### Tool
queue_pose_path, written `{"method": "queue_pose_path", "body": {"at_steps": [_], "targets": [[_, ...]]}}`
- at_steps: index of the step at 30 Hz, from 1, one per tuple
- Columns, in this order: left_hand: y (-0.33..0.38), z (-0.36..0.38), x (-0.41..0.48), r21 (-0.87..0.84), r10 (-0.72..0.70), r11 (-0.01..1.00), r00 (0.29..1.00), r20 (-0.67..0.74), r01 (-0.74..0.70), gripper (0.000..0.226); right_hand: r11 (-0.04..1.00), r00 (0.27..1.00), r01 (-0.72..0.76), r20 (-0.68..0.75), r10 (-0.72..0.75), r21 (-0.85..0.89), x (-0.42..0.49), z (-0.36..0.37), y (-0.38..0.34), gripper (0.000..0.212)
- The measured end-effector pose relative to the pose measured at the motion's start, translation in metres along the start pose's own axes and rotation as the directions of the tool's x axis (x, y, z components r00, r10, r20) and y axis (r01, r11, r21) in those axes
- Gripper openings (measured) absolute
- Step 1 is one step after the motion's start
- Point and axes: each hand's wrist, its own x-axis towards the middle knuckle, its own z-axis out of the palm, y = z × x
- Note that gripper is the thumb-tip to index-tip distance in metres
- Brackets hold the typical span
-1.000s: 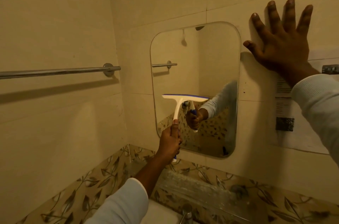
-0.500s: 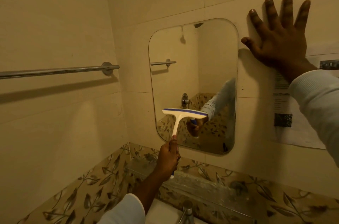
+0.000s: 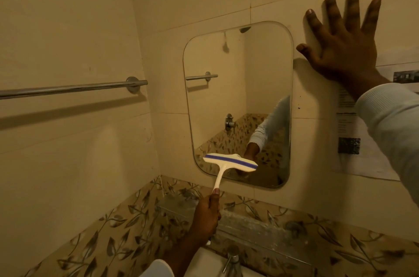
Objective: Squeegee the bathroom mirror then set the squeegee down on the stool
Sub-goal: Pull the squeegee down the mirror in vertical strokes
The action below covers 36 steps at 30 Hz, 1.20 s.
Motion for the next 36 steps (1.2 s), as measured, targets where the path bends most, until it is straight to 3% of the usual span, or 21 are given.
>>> {"method": "queue_pose_path", "body": {"at_steps": [12, 14, 17, 23, 26, 30, 36], "targets": [[-0.012, -0.013, -0.025, 0.161, -0.056, 0.985, 0.998, -0.017, 0.058, 0.054, 1.0, 1.0, 0.002, -0.004, -0.002, 0.012, 0.0, 0.001, 0.0, 0.084], [-0.002, -0.017, -0.027, 0.117, -0.073, 0.99, 0.997, -0.018, 0.075, 0.054, 1.0, 1.0, -0.002, -0.008, 0.002, 0.014, 0.0, 0.002, 0.0, 0.079], [0.039, -0.02, -0.021, -0.016, -0.064, 0.998, 0.998, -0.006, 0.064, 0.054, 1.0, 1.0, 0.003, -0.018, -0.002, 0.025, 0.0, 0.003, 0.001, 0.073], [0.18, -0.01, -0.003, -0.196, 0.154, 0.971, 0.984, 0.089, -0.134, 0.056, 1.0, 1.0, 0.001, -0.02, -0.001, 0.012, 0.001, 0.005, 0.002, 0.069], [0.246, 0.003, 0.006, -0.233, 0.278, 0.941, 0.954, 0.114, -0.247, 0.06, 1.0, 0.999, 0.0, -0.032, 0.0, 0.0, 0.001, 0.007, 0.003, 0.07], [0.314, 0.022, 0.014, -0.255, 0.333, 0.922, 0.933, 0.137, -0.292, 0.061, 1.0, 0.999, -0.001, -0.035, 0.0, -0.018, 0.002, 0.009, 0.004, 0.071], [0.351, 0.043, 0.023, -0.232, 0.399, 0.904, 0.903, 0.157, -0.359, 0.055, 1.0, 0.999, 0.0, -0.04, -0.001, -0.027, 0.002, 0.009, 0.004, 0.071]]}}
